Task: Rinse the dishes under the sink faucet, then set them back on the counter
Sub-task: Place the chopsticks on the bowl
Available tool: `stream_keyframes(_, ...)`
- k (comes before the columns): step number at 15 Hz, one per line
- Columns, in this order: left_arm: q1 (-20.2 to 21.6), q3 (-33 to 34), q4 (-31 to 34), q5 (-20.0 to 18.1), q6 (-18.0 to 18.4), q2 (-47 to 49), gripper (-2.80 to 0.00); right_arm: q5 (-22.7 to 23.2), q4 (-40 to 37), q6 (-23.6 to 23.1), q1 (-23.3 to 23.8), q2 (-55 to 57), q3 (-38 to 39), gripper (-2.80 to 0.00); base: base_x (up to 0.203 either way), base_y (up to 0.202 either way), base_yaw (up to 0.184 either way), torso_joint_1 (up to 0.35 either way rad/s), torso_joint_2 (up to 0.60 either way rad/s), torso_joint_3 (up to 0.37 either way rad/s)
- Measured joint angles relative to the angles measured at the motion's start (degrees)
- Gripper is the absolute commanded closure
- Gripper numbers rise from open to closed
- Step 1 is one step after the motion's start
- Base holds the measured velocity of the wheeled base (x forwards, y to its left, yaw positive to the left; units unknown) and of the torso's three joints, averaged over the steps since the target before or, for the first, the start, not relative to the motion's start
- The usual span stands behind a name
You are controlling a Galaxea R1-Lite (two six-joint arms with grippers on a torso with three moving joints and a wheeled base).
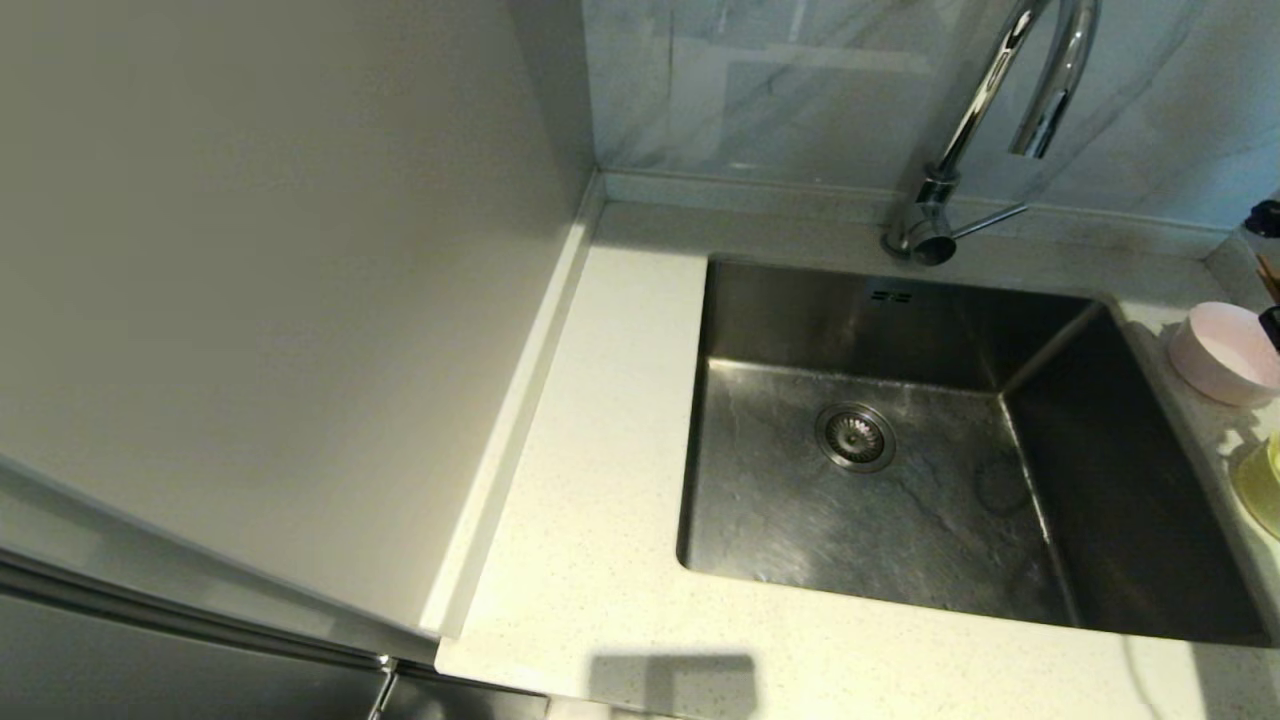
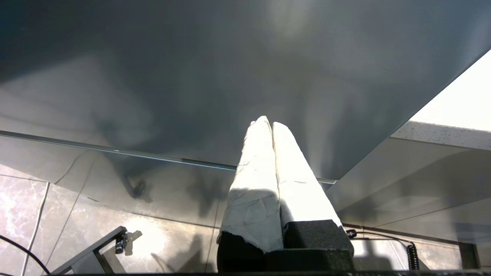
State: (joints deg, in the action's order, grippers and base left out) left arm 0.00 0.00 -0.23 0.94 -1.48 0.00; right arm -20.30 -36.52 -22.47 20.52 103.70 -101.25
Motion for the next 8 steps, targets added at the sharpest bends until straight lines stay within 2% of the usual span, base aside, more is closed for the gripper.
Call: stream_keyframes(8,0.0,0.0,0.01,0.0,0.01,0.0,0.0,-0.4,0.2,-0.18,1.59,7.12,-7.02,0.0,0.0,0.0,0.0,0.0,0.0,0.0)
